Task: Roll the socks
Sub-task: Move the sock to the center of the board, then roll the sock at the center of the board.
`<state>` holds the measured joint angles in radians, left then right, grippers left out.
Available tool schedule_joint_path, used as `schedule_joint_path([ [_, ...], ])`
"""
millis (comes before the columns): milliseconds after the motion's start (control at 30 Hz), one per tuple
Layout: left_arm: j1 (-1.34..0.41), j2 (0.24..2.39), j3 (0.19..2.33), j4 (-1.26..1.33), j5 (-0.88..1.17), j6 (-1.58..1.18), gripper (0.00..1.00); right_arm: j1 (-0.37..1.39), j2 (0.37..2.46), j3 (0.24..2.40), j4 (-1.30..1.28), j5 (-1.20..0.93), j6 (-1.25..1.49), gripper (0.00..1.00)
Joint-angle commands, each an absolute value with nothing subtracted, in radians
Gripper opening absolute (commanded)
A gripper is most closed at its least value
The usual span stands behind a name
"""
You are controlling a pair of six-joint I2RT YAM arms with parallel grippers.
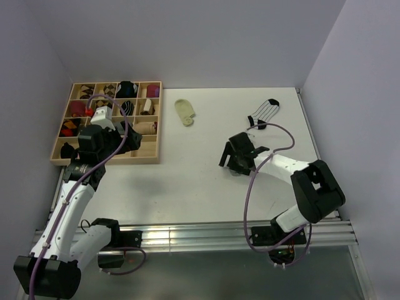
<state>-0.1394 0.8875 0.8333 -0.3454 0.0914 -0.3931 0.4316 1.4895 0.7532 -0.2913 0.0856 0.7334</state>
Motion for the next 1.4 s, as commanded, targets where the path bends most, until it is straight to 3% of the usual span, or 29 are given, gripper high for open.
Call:
schedule_joint_path([
  [0,-0.146,0.881,0.831,-0.31,0.11,-0.37,0.99,0.55,1.531,0.744,-0.269,0.037,0.889,0.88],
  [333,-0.15,0.887,0.824,-0.308,0.109,-0.373,0.99,0.817,1.583,0.998,-0.386,0.127,0.901,0.88],
  [600,-0.15,0.899,0.824,-0.305,0.11,-0.376,0.99,0.815,1.491,1.077,-0.474,0.307,0.747,0.81],
  [800,-0.15,0.907,0.822,-0.305,0.12,-0.379,0.98,0.695,1.494,0.999,-0.393,0.261,0.606,0.52],
  [1100,-0.15,0.911,0.822,-0.305,0.121,-0.379,0.98,0.572,1.569,0.948,-0.285,0.175,0.502,0.38],
  [1367,-0.149,0.919,0.822,-0.305,0.123,-0.382,0.98,0.655,1.422,0.833,-0.218,0.127,0.316,0.55],
])
